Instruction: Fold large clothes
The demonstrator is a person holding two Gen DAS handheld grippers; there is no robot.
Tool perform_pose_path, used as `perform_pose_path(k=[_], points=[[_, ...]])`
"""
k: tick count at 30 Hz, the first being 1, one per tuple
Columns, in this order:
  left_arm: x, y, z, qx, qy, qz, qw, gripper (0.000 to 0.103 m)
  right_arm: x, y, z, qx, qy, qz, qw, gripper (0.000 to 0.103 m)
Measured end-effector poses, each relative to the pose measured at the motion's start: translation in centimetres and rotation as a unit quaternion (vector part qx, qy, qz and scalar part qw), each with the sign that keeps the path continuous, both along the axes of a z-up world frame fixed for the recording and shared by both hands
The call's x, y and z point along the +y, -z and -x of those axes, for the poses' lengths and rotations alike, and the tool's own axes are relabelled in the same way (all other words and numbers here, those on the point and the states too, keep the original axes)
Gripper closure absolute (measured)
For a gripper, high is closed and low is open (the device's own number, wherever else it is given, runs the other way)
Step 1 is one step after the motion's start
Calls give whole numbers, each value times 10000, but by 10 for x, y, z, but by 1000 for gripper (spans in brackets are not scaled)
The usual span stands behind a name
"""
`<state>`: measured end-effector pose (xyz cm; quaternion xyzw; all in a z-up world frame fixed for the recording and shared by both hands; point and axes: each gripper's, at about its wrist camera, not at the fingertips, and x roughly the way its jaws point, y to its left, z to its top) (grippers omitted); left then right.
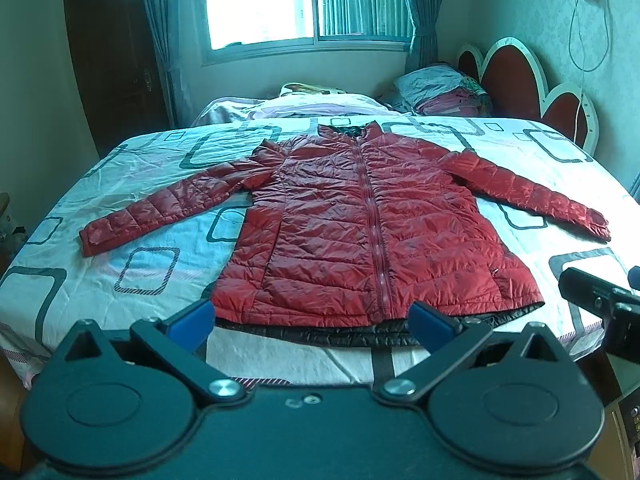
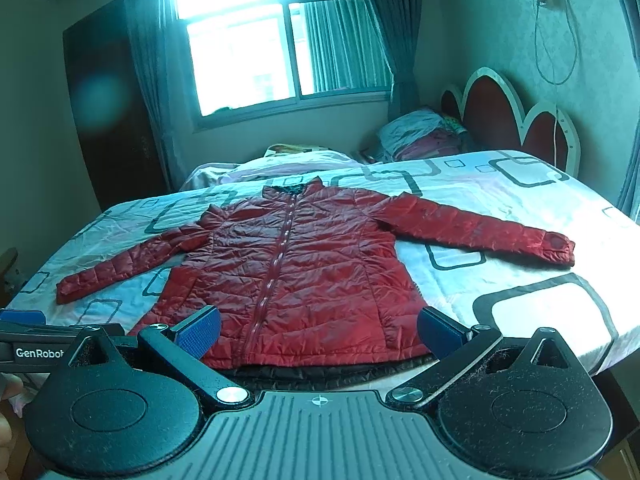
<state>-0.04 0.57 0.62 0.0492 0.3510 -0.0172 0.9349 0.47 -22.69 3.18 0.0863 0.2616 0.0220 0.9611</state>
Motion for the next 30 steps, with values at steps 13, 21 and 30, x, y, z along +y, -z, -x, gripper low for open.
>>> perform_pose_path(k=[13,21,30], points=[[10,-7,6,-94,-114,36,9999,0,0,6,0,50,18,77,10000,0],[11,-6,4,-71,-138,50,9999,0,-2,6,2,30,51,63,10000,0],[11,-4,4,-67,-124,47,9999,0,-4,5,1,35,61,63,10000,0]])
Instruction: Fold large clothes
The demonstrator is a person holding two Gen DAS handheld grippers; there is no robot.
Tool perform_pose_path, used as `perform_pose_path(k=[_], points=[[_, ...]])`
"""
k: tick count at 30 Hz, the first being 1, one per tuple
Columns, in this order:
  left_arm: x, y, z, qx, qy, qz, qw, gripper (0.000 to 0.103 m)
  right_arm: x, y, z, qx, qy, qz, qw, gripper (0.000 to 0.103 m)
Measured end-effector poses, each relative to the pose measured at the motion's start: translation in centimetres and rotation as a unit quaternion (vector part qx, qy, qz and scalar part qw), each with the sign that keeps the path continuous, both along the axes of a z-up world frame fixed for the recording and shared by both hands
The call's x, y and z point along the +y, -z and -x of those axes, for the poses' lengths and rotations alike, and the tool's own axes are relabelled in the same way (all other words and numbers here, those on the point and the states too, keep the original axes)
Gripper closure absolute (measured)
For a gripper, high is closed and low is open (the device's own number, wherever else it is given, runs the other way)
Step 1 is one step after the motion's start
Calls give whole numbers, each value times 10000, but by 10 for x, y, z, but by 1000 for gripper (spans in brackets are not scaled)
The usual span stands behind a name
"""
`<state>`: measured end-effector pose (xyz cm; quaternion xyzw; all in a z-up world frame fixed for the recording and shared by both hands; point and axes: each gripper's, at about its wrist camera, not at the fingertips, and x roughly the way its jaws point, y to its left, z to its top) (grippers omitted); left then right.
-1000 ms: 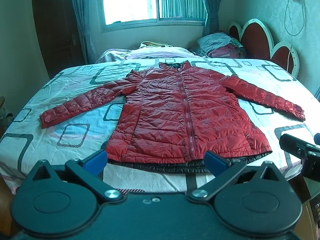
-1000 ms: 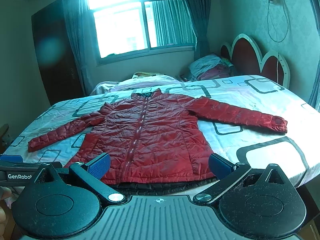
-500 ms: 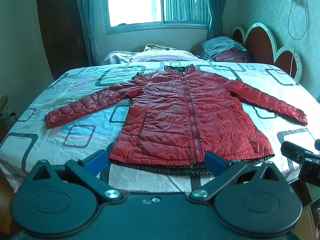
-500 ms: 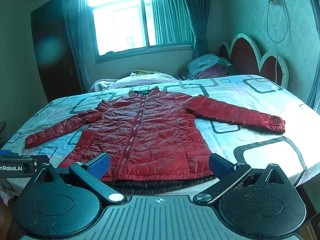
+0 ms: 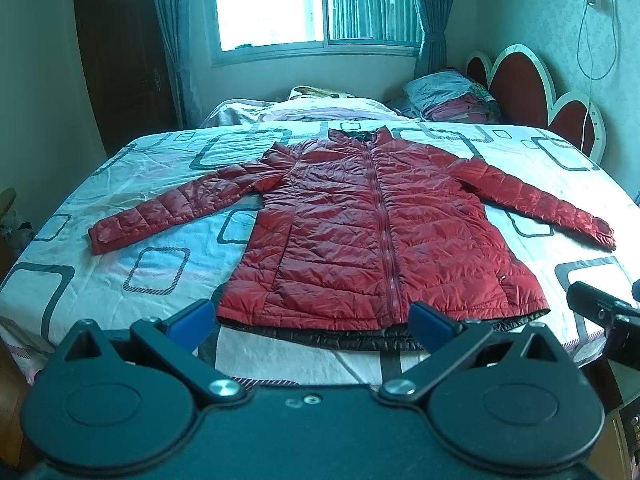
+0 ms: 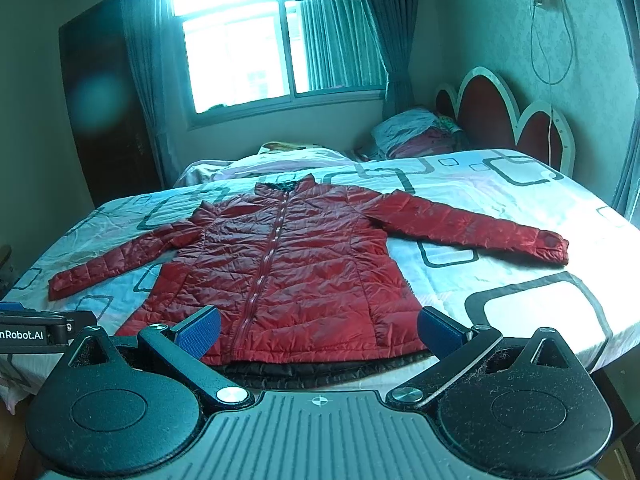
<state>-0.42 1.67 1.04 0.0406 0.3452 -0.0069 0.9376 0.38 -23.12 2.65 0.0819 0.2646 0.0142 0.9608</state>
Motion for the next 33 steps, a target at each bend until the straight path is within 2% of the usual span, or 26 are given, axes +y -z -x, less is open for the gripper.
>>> perform_pose_path(k=[33], points=[[-3,3,-11,76,-59,6,10000,0,-10,4,-9,-4,95,-38,9999,0]])
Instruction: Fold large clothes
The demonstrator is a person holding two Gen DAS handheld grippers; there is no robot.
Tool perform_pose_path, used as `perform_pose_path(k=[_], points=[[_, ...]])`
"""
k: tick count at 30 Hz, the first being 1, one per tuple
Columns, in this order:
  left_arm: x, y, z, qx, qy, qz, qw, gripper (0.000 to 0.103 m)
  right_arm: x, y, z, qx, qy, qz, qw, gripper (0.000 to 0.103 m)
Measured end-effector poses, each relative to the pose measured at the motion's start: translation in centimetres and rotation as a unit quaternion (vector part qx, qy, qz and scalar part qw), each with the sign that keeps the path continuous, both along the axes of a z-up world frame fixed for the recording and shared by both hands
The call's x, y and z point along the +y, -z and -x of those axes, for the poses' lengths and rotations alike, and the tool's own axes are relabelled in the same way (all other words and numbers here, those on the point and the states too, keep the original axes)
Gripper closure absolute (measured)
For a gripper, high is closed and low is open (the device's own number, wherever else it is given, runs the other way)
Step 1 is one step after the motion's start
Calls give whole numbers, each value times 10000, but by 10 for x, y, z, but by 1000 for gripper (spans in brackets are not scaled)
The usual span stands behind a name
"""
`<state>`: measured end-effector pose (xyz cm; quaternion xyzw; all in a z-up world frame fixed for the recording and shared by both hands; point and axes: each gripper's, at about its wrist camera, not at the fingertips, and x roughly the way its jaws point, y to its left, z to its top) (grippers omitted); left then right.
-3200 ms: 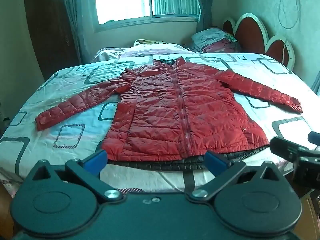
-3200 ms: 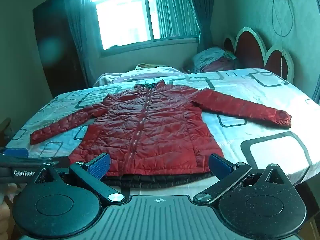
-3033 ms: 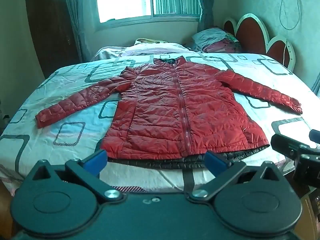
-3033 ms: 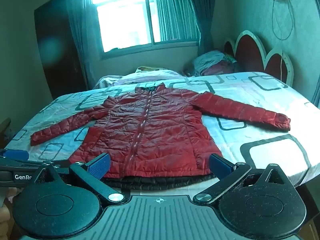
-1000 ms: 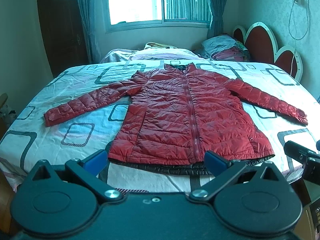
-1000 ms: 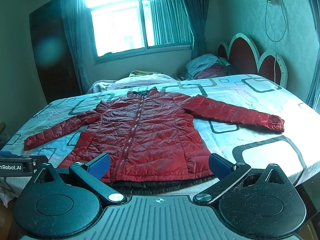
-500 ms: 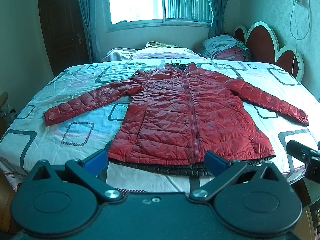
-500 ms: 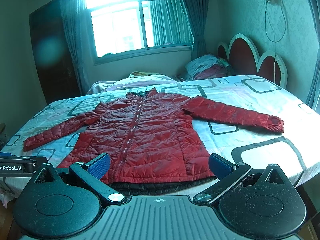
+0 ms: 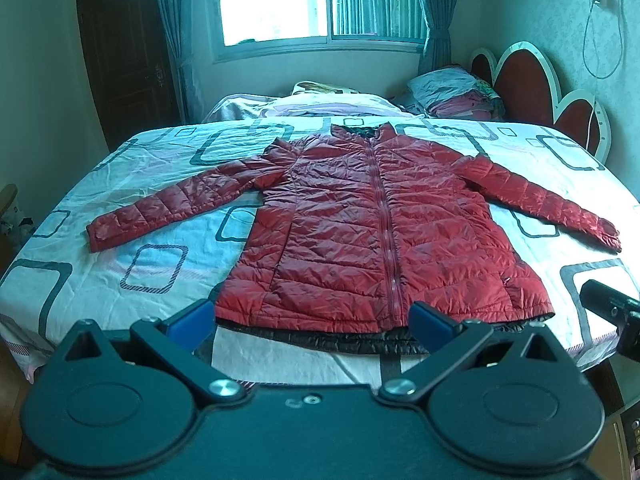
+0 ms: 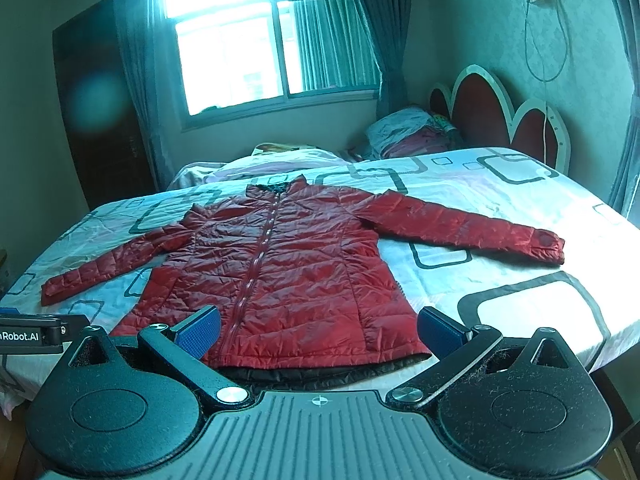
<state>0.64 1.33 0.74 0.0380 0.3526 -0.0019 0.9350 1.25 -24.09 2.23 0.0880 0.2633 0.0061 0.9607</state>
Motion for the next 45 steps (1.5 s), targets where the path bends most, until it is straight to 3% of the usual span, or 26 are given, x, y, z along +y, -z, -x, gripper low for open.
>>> perform_pose_path(k=[20,30,45], points=[[-4,19,-58,205,18,-43,9998,0,-14,14,-43,239,300,33,9993,0],[-3,33,-125,344,162,-48,9993,0,-17,30,-101,440,601,50,9972,0],[1,48,-244,412,646,-108,9970,0,-31,37,-190,588,1565,56,9859,0]])
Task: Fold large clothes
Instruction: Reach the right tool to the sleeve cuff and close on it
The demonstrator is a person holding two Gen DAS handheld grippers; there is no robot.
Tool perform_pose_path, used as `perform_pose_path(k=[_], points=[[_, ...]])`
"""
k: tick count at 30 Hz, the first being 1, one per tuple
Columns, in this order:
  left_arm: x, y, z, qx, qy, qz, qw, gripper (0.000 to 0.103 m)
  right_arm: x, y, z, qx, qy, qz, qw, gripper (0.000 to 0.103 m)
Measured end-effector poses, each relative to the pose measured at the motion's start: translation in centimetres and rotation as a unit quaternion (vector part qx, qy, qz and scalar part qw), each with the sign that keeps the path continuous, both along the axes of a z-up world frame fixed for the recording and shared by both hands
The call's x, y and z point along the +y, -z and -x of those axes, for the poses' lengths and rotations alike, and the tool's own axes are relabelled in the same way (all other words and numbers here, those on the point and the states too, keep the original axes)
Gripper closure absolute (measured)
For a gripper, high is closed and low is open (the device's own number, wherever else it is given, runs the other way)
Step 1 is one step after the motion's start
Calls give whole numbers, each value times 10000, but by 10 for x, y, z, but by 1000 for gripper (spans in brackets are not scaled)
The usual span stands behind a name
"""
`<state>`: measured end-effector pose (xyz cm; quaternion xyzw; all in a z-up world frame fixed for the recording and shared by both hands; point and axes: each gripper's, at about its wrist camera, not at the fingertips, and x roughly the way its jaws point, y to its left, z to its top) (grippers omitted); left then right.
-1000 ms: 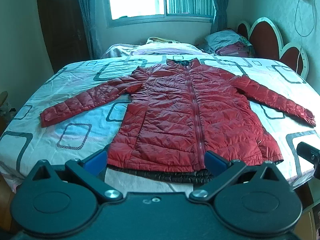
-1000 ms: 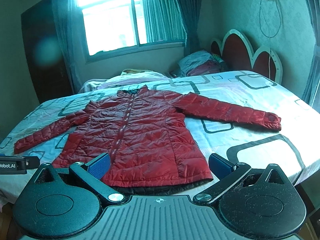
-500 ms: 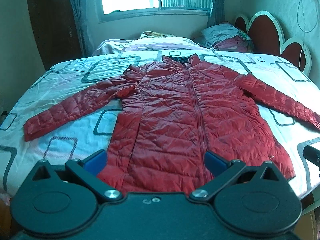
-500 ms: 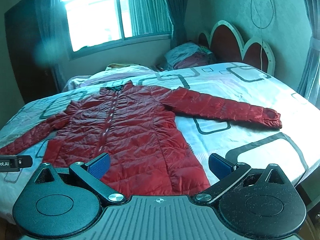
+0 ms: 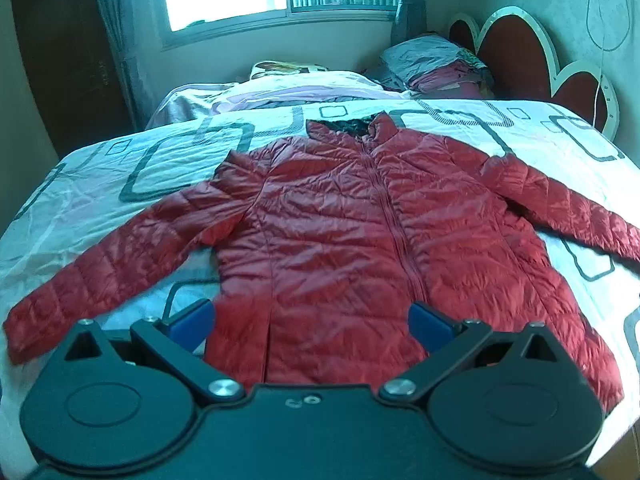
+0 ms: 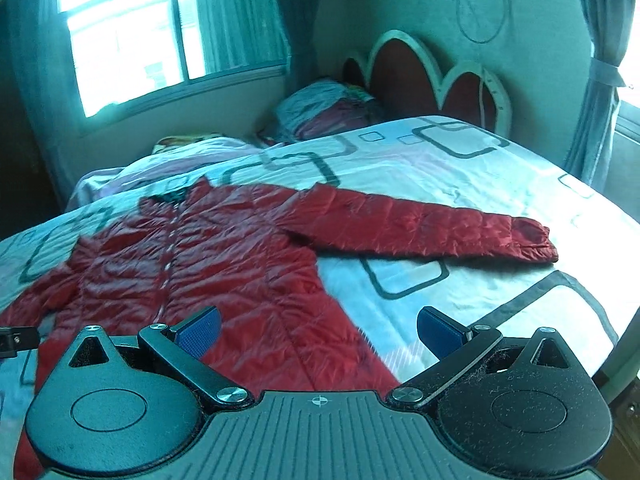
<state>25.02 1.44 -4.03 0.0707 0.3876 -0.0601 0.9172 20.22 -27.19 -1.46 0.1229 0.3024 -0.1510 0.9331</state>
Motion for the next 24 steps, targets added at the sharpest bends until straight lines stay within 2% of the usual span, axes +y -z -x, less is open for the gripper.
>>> perform_pose_path(k=[6,11,17,21,24], points=[[-7,9,-32,101,-47,-4,9999,0,-18,5,-20,83,171,95,9998,0],[-23,20,-49,148,-179,-30,9997,0,-57,18,-36,129,318,26,9994,0],[-53,35,-70,216,-509,-84,9984,1,-129,43,-64,319,441,-187,9983,0],[-60,47,-85,361,-898,-12,9953,3,-176,64,-82,526,552,-255,9968,0],[-64,56,-95,417,-1133,-118,9926,5,-212,83,-93,694,695,-463,9941,0]])
